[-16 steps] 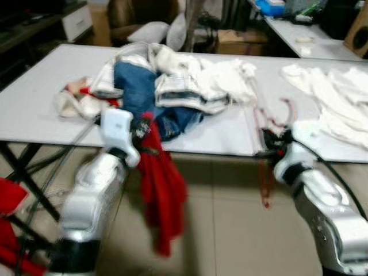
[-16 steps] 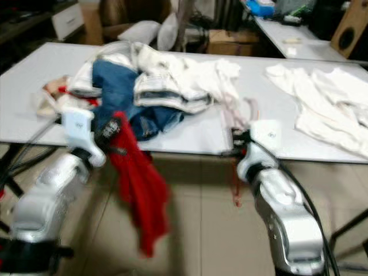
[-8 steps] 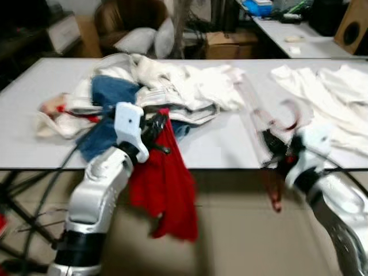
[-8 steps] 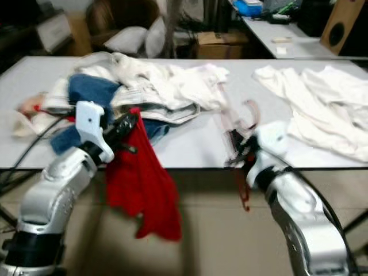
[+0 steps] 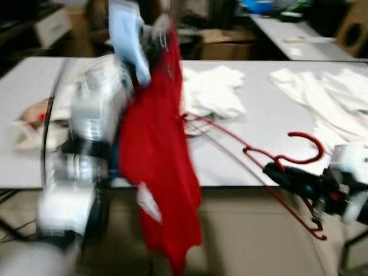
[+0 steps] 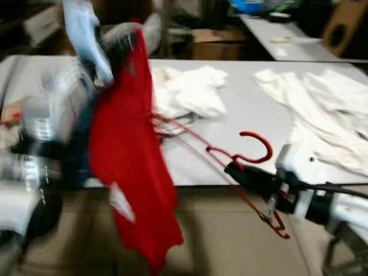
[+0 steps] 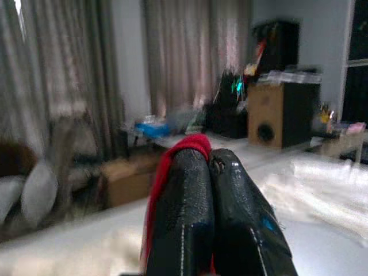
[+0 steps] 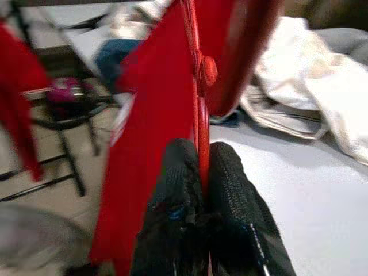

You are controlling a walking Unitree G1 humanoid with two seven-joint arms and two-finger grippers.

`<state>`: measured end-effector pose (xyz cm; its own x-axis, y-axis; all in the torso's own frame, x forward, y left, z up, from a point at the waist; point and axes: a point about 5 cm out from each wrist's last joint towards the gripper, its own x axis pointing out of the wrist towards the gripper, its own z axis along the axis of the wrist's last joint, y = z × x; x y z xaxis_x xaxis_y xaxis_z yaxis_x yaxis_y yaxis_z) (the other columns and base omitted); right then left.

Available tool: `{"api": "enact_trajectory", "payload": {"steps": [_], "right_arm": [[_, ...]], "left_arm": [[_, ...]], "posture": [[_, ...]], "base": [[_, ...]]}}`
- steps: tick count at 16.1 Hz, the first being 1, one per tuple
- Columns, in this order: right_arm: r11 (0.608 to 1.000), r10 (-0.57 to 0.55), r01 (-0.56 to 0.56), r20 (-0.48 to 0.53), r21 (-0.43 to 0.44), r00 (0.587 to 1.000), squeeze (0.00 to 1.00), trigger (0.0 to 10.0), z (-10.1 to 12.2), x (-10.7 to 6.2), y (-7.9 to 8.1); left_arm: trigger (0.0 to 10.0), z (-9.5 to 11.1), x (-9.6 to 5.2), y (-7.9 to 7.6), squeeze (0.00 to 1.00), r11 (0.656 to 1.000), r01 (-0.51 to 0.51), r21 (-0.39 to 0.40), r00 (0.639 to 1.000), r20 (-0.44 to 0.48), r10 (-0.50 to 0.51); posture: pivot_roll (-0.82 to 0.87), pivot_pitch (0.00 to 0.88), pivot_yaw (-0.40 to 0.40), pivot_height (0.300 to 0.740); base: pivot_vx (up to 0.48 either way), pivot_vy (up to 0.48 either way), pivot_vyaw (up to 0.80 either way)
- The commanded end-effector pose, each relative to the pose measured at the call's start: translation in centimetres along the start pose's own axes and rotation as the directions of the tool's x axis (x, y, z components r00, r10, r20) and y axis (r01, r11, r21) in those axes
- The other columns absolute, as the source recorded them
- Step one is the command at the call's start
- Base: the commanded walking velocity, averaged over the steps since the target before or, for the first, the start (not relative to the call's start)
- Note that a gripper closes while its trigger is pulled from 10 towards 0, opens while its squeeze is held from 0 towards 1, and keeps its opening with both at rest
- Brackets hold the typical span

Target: Hang hanger

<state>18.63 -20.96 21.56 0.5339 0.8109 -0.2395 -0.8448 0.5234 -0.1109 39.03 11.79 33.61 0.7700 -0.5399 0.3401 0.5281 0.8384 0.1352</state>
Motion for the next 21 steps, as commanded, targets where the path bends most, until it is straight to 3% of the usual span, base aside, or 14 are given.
{"api": "enact_trajectory", "payload": {"steps": [1, 4, 6, 7, 10, 11, 12, 13, 14, 16, 17, 18, 19, 21], "right_arm": [[0.996, 0.088, -0.088, 0.011, 0.002, 0.996, 0.00, 10.0, 0.5, 0.3, 0.4], [0.986, 0.159, -0.162, -0.063, -0.043, 0.985, 0.00, 10.0, -0.1, 2.9, 0.0], [0.991, 0.065, -0.079, -0.128, -0.108, 0.990, 0.00, 10.0, -0.8, 4.7, -2.0], [0.979, -0.097, 0.065, -0.160, -0.192, 0.982, 0.00, 10.0, -0.4, 5.6, -5.1], [0.913, -0.312, 0.285, -0.050, -0.293, 0.949, 0.00, 10.0, 3.4, 5.2, -9.6], [0.882, -0.345, 0.325, 0.004, -0.341, 0.939, 0.00, 10.0, 5.3, 4.7, -10.7], [0.786, -0.444, 0.455, 0.128, -0.419, 0.887, 0.00, 10.0, 9.3, 3.9, -13.0], [0.786, -0.444, 0.455, 0.128, -0.419, 0.887, 0.00, 10.0, 9.3, 3.9, -13.0], [0.681, -0.493, 0.586, 0.317, -0.440, 0.811, 0.00, 10.0, 13.8, 3.6, -14.5], [0.561, -0.501, 0.728, 0.539, -0.394, 0.677, 0.00, 10.0, 18.0, 3.2, -15.0], [0.534, -0.490, 0.762, 0.600, -0.367, 0.633, 0.00, 10.0, 19.0, 3.1, -15.0], [0.548, -0.466, 0.737, 0.588, -0.395, 0.661, 0.00, 10.0, 18.6, 3.9, -14.9], [0.640, -0.377, 0.577, 0.447, -0.507, 0.811, 0.00, 10.0, 15.6, 6.1, -14.1], [0.696, -0.291, 0.438, 0.335, -0.569, 0.896, 0.00, 10.0, 13.2, 7.1, -13.2]], "left_arm": [[10.0, 1.9, 1.3, -0.9, 0.00, 0.998, 0.056, 0.027, 0.997, 0.058, -0.058], [10.0, 5.6, 2.7, -1.9, 0.00, 0.987, 0.160, 0.010, 0.973, 0.165, -0.159], [10.0, 7.7, 2.8, -2.5, 0.00, 0.973, 0.232, -0.014, 0.944, 0.243, -0.222], [10.0, 9.6, 2.5, -2.4, 0.00, 0.955, 0.295, -0.017, 0.909, 0.312, -0.275], [10.0, 12.5, 0.5, -1.8, 0.00, 0.936, 0.353, 0.000, 0.859, 0.396, -0.324], [10.0, 13.3, -0.4, -1.1, 0.00, 0.938, 0.347, 0.019, 0.852, 0.411, -0.323], [10.0, 14.4, -2.4, 0.6, 0.00, 0.950, 0.309, 0.044, 0.851, 0.433, -0.297], [10.0, 14.4, -2.4, 0.6, 0.00, 0.950, 0.309, 0.044, 0.851, 0.433, -0.297], [10.0, 15.5, -4.2, 2.1, 0.00, 0.965, 0.256, 0.052, 0.846, 0.472, -0.249], [10.0, 16.6, -6.4, 3.5, 0.00, 0.981, 0.191, 0.034, 0.838, 0.514, -0.181], [10.0, 16.6, -7.0, 3.8, 0.00, 0.986, 0.166, 0.022, 0.842, 0.516, -0.154], [10.0, 15.6, -7.6, 4.0, 0.00, 0.988, 0.152, 0.002, 0.867, 0.481, -0.134], [10.0, 12.3, -8.1, 3.3, 0.00, 0.989, 0.145, -0.002, 0.922, 0.362, -0.135], [10.0, 9.7, -8.2, 2.4, 0.00, 0.989, 0.148, -0.018, 0.950, 0.279, -0.138]], "posture": [[0.03, 0.000, 0.016, 0.740], [0.04, 0.000, 0.003, 0.740], [0.05, 0.000, -0.005, 0.740], [0.06, 0.000, -0.017, 0.740], [0.07, 0.000, -0.032, 0.740], [0.07, 0.000, -0.038, 0.740], [0.07, 0.000, -0.050, 0.740], [0.07, 0.000, -0.050, 0.740], [0.07, 0.000, -0.062, 0.740], [0.07, 0.000, -0.074, 0.740], [0.08, 0.000, -0.079, 0.740], [0.08, 0.000, -0.080, 0.740], [0.08, 0.000, -0.081, 0.740], [0.08, 0.000, -0.079, 0.740]], "base": [[0.349, 0.000, 0.00], [0.349, 0.000, 0.00], [0.349, 0.000, 0.00], [0.345, 0.000, 0.00], [0.345, 0.000, 0.00], [0.345, 0.000, 0.00], [0.345, 0.000, 0.00], [0.345, 0.000, 0.00], [0.349, 0.000, 0.00], [0.343, 0.000, 0.00], [0.341, 0.000, 0.00], [0.341, 0.000, 0.00], [0.345, 0.000, 0.00], [0.345, 0.000, 0.00]]}}
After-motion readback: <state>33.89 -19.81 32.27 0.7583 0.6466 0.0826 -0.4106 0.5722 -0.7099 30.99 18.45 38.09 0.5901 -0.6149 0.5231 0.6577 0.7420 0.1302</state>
